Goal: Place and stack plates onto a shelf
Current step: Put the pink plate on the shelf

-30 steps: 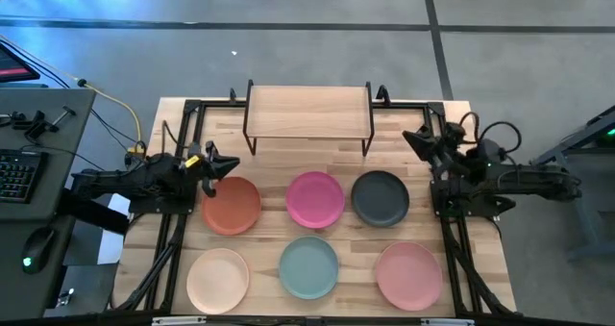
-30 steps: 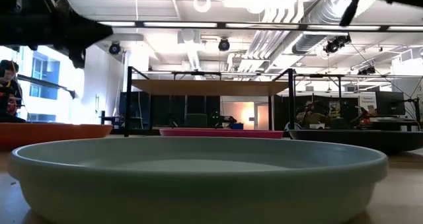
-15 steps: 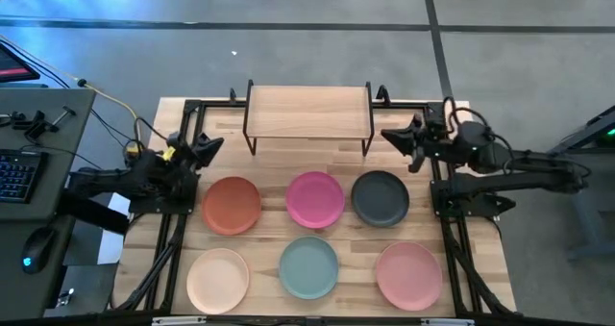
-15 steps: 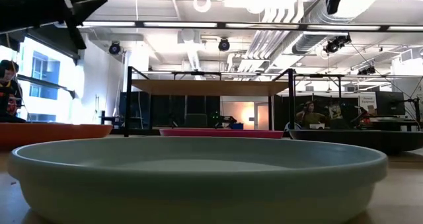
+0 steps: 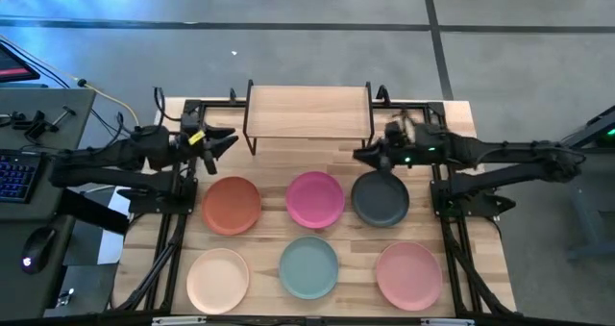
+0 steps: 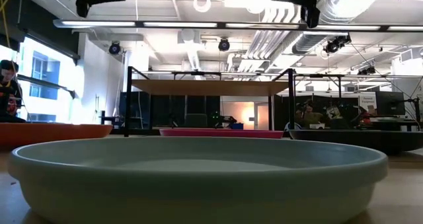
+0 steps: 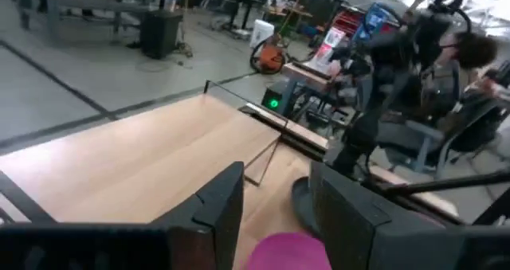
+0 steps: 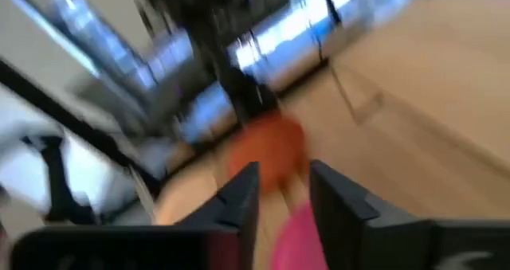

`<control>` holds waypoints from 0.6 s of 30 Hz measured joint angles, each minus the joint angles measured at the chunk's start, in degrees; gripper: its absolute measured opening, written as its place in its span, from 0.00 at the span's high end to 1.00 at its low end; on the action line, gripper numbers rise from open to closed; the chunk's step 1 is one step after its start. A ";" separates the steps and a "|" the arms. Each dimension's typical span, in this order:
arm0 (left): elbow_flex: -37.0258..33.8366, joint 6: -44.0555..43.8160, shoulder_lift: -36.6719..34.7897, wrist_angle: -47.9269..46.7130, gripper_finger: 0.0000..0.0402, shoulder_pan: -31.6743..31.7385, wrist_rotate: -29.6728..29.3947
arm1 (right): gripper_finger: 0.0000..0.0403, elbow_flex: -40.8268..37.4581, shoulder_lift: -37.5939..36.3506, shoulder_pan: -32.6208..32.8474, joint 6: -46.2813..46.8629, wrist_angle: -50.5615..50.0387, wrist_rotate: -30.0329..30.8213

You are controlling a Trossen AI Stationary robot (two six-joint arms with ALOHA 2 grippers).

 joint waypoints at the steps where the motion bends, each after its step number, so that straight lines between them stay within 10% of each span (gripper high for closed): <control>1: 0.64 -1.11 0.27 0.14 0.65 0.00 0.29 | 0.71 2.11 1.94 0.40 -0.44 -3.86 -0.20; 10: 1.27 -8.26 0.39 0.18 0.63 -0.02 6.83 | 0.52 13.65 19.94 0.94 5.62 -31.30 0.77; 18: 1.23 -8.27 2.50 -0.57 0.63 -0.02 6.95 | 0.52 8.93 34.05 0.50 15.36 -22.65 -2.29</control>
